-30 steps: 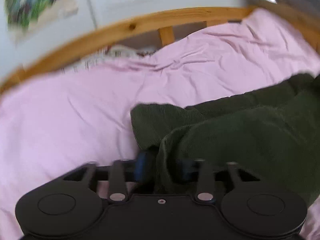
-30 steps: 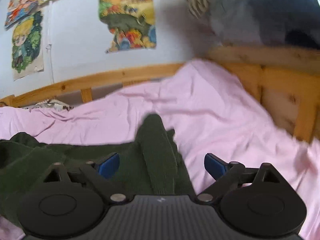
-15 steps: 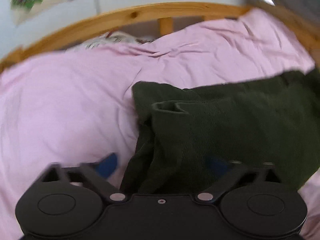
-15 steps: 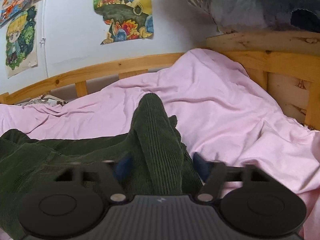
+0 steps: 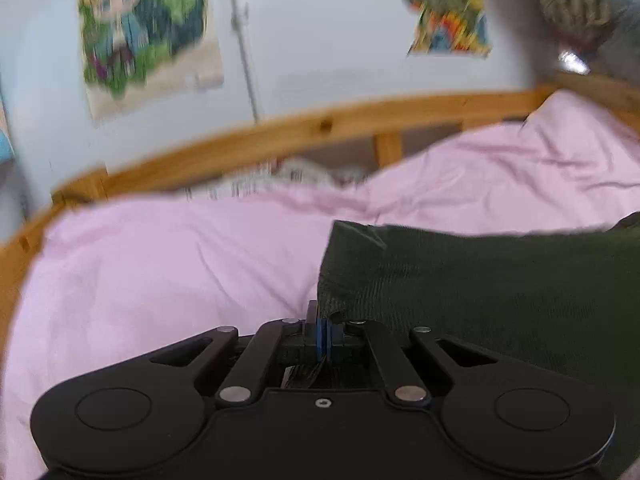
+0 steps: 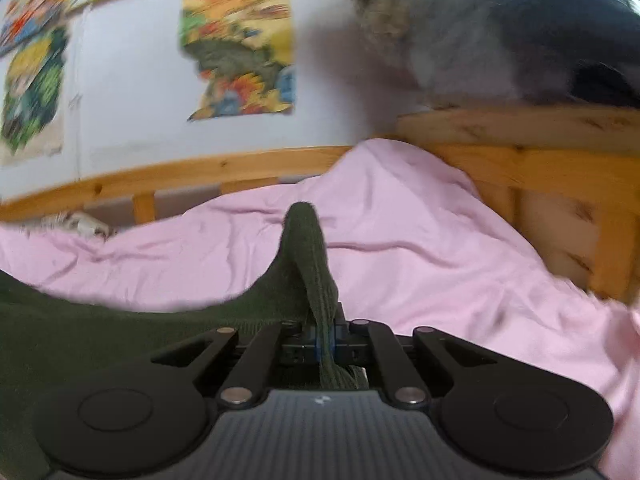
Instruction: Fold large clothes
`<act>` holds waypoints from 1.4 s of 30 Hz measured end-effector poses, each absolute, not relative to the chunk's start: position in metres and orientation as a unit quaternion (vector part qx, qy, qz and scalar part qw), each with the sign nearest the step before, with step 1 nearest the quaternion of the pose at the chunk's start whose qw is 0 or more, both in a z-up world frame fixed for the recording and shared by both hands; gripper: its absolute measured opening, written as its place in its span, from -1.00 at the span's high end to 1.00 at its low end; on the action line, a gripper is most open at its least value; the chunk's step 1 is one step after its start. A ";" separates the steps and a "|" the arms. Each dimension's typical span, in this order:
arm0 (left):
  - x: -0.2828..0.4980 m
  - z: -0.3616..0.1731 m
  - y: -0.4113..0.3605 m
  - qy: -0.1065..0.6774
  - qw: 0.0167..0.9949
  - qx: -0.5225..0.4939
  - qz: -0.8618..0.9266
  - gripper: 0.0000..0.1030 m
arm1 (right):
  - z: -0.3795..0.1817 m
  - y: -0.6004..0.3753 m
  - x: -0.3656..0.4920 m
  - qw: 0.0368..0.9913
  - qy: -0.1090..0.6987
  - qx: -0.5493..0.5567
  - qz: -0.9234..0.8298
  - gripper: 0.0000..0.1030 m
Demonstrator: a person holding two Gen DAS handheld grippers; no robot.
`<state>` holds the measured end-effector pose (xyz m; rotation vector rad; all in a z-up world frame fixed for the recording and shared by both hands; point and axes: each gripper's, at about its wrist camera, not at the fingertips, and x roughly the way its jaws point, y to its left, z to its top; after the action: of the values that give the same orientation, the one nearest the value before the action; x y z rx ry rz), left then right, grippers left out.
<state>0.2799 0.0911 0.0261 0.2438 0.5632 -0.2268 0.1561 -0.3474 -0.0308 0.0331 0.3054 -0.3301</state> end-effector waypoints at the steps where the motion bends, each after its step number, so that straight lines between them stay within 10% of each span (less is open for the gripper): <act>1: 0.289 0.018 0.091 0.294 0.943 0.113 -0.106 0.97 | -0.032 -0.345 0.161 0.975 0.152 0.005 -0.163 0.92; 11: 0.314 -0.023 0.103 0.380 0.916 0.119 -0.054 0.93 | -0.061 -0.358 0.175 0.958 0.218 0.039 -0.181 0.86; 18: 0.315 -0.013 0.137 0.420 0.907 0.019 -0.023 0.78 | -0.049 -0.352 0.158 0.961 0.188 0.044 -0.196 -0.60; 21: 0.298 -0.001 0.137 0.414 0.910 0.027 -0.017 0.14 | -0.044 -0.348 0.155 0.964 0.181 0.047 -0.188 -0.86; 23: 0.279 0.011 0.134 0.403 0.914 0.037 -0.006 -0.66 | -0.045 -0.343 0.157 0.964 0.185 0.034 -0.186 -0.92; 25: 0.264 0.024 0.134 0.385 0.922 0.034 -0.020 -0.94 | -0.048 -0.337 0.159 0.964 0.188 0.015 -0.186 -0.94; 42: 0.203 0.027 0.113 0.410 0.912 -0.003 -0.025 -0.99 | -0.074 -0.192 0.180 0.954 0.198 -0.221 -0.032 -0.91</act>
<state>0.2033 0.1131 0.0266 -0.0067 0.8449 -0.0524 0.1804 -0.1917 -0.0739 -0.4488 0.4019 -0.0646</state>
